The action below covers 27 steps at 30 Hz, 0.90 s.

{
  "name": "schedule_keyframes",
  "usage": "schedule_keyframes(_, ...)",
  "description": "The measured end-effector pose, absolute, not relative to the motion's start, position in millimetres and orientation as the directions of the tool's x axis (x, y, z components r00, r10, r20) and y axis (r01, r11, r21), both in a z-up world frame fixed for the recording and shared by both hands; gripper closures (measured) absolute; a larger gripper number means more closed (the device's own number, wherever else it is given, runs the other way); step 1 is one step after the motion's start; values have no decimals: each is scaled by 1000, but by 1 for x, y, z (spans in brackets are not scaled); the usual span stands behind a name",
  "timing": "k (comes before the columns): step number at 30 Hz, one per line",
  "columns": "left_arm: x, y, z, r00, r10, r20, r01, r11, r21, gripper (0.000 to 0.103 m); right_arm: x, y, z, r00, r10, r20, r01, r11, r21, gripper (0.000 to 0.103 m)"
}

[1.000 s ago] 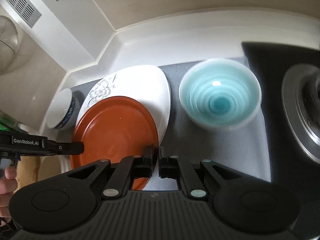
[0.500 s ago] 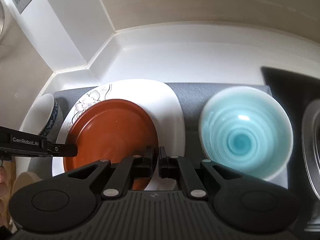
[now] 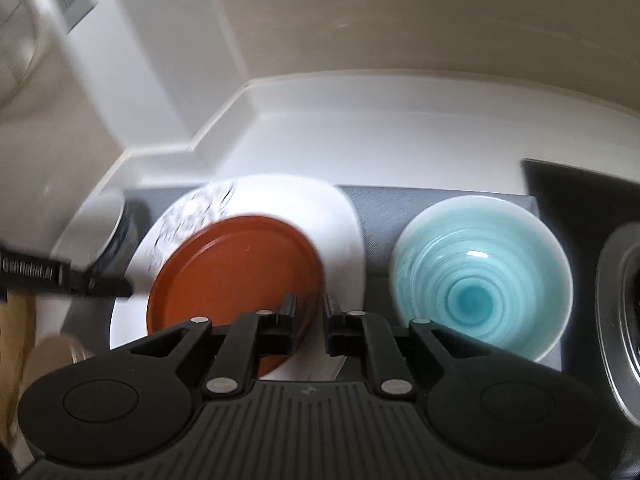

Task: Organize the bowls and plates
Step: 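Lower the orange plate onto the white plate stack with both tools, then open both tools and pull them back from the plate stack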

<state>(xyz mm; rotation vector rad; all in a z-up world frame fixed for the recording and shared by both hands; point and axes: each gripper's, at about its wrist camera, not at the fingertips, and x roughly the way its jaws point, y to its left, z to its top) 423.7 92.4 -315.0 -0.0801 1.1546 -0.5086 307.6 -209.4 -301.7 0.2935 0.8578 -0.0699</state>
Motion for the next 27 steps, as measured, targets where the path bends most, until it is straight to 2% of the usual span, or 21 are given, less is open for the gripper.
schedule_keyframes(6,433,67,-343,230,-400,-887,324,891,-317,90,317,-199,-311,639,77,-765,145,965,219,102)
schedule_keyframes(14,430,72,-335,238,-409,-881,305,893,-332,90,317,-202,-308,640,92,-763,169,952,256,102)
schedule_keyframes(16,424,78,-329,260,-387,-884,281,907,-314,86,309,-209,-302,640,131,-757,206,920,334,99)
schedule_keyframes(18,420,84,-323,285,-341,-896,245,929,-276,73,295,-219,-296,650,203,-732,253,851,460,98)
schedule_keyframes(19,418,87,-319,295,-330,-897,227,936,-270,71,287,-220,-292,663,222,-715,242,840,485,98)
schedule_keyframes(21,414,93,-312,305,-324,-896,199,941,-273,67,273,-220,-286,668,229,-708,227,843,487,92)
schedule_keyframes(24,401,102,-298,335,-297,-894,157,953,-258,57,253,-227,-285,666,248,-703,234,826,513,72)
schedule_keyframes(25,397,106,-292,346,-284,-894,144,958,-249,55,247,-229,-284,663,240,-709,243,827,508,60)
schedule_keyframes(27,387,114,-282,360,-249,-899,103,968,-227,42,235,-235,-283,662,226,-714,262,823,504,48)
